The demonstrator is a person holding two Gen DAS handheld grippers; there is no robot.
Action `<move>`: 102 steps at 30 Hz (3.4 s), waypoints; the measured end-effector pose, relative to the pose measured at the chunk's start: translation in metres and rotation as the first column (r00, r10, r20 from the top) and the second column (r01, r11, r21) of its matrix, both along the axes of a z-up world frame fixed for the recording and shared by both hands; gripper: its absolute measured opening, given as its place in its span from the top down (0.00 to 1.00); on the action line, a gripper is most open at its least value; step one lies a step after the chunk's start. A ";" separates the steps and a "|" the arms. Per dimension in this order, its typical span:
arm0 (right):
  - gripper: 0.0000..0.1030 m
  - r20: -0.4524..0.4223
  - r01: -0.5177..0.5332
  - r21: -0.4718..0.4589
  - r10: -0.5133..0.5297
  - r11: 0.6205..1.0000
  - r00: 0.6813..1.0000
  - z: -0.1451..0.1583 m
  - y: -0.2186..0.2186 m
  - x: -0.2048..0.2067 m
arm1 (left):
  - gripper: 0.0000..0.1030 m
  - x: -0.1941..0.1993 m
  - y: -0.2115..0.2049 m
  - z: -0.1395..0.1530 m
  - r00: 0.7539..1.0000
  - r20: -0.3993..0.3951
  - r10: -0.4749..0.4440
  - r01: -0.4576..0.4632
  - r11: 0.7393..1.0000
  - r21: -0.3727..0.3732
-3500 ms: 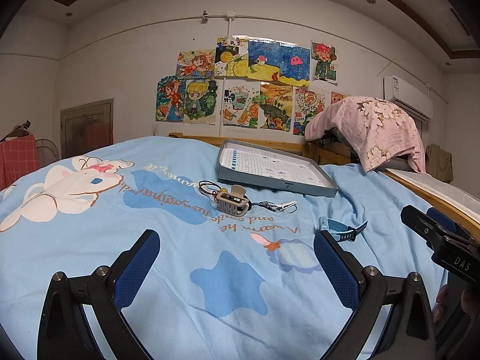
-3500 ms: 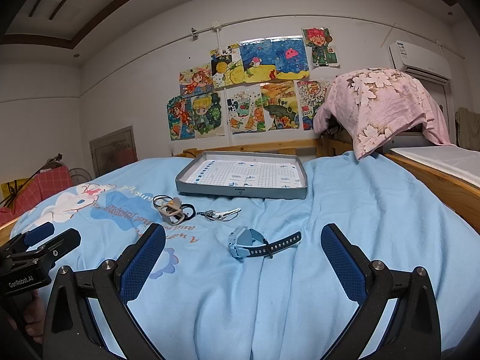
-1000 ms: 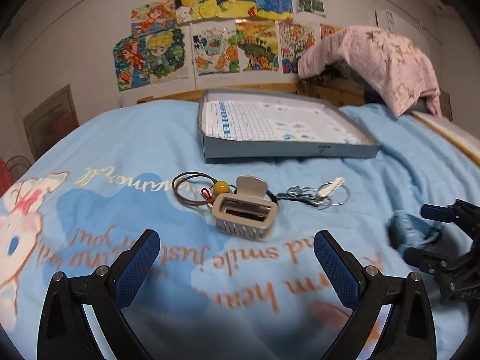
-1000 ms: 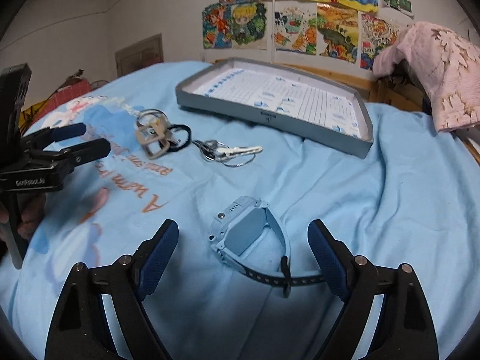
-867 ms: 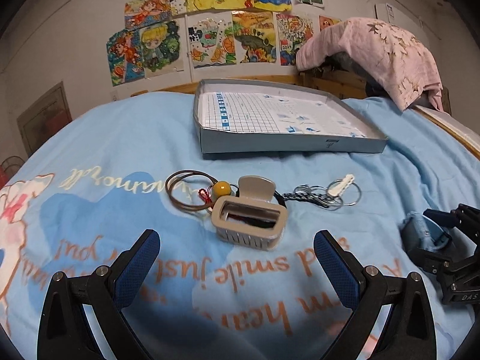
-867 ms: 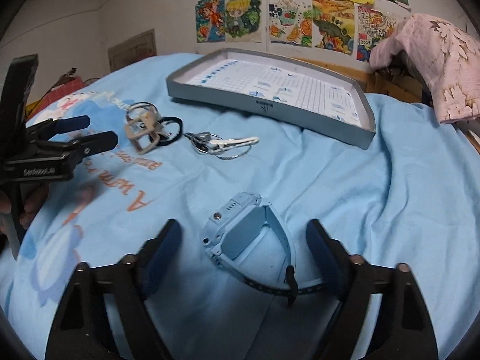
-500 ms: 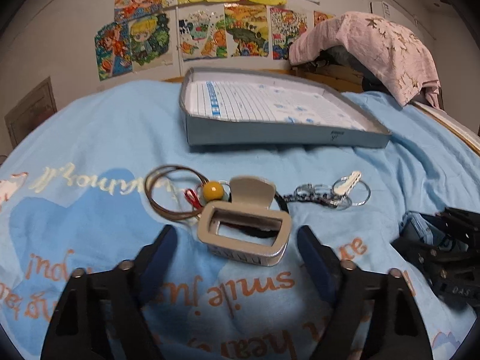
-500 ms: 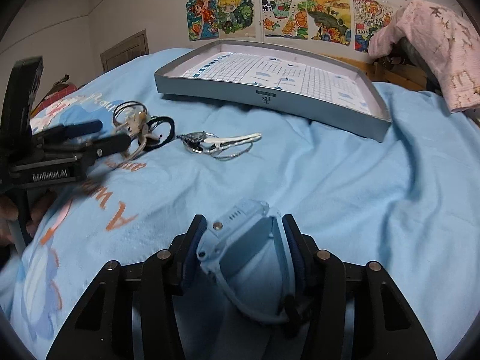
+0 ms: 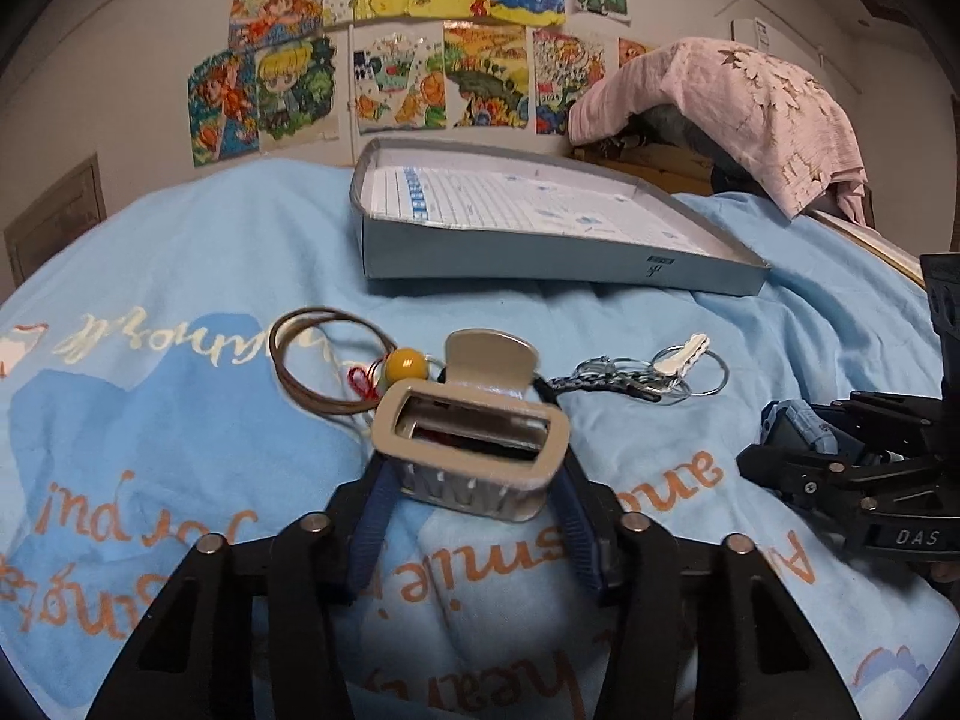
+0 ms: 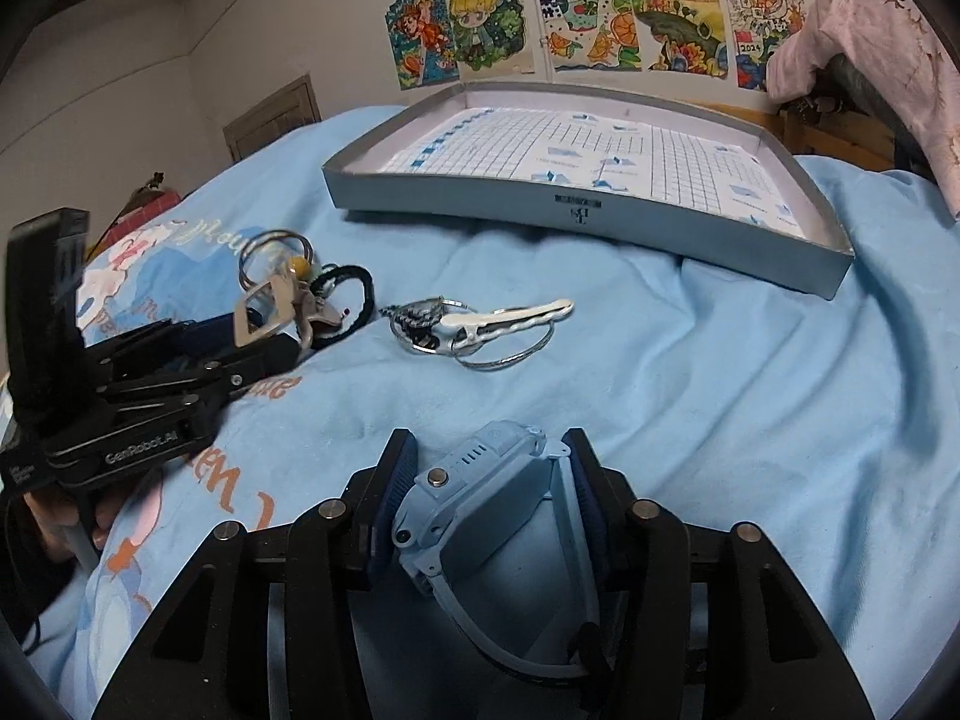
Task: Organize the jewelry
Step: 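Carry the hair clip with the left tool while the right tool carries the watch into the grey tray, then open the left tool releasing the clip while the right tool releases the watch in the tray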
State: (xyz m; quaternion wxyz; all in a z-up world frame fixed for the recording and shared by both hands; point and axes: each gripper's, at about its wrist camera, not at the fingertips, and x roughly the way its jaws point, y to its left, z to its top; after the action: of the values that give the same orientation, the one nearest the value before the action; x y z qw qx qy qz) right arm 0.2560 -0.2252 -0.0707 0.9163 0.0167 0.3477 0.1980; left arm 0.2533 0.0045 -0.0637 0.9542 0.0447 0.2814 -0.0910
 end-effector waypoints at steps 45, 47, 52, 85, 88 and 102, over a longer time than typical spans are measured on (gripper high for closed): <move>0.55 0.076 0.049 0.102 -0.057 0.994 0.995 0.034 -0.037 -0.013 | 0.65 -0.035 -0.036 0.066 0.984 0.167 -0.060 0.064 0.998 -0.018; 0.55 0.102 0.060 0.126 -0.073 0.990 0.992 0.041 -0.044 -0.009 | 0.65 -0.032 -0.034 0.077 0.985 0.163 -0.058 0.069 0.996 -0.060; 0.56 0.182 0.070 0.145 -0.096 0.987 0.979 0.058 -0.056 0.023 | 0.65 -0.009 -0.034 0.099 0.989 0.145 -0.038 0.056 0.991 -0.121; 0.59 0.199 0.170 0.264 -0.225 0.950 0.954 0.041 -0.084 0.150 | 0.18 0.111 -0.053 0.066 0.986 0.021 0.165 -0.157 0.967 -0.200; 0.59 0.220 0.189 0.265 -0.250 0.946 0.943 0.055 -0.090 0.137 | 0.13 0.094 -0.050 0.078 0.981 0.037 0.193 -0.180 0.960 -0.214; 0.08 0.417 0.191 0.255 -0.286 0.948 0.863 0.143 -0.086 0.008 | 0.00 -0.048 -0.045 0.146 0.922 0.270 0.279 -0.234 0.954 -0.185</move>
State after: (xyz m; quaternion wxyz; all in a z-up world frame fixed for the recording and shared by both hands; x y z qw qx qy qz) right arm 0.2641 -0.3115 0.0721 0.9823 0.1078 0.0998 0.1158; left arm 0.2056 -0.0407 0.0821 0.9896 -0.0509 0.1326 0.0219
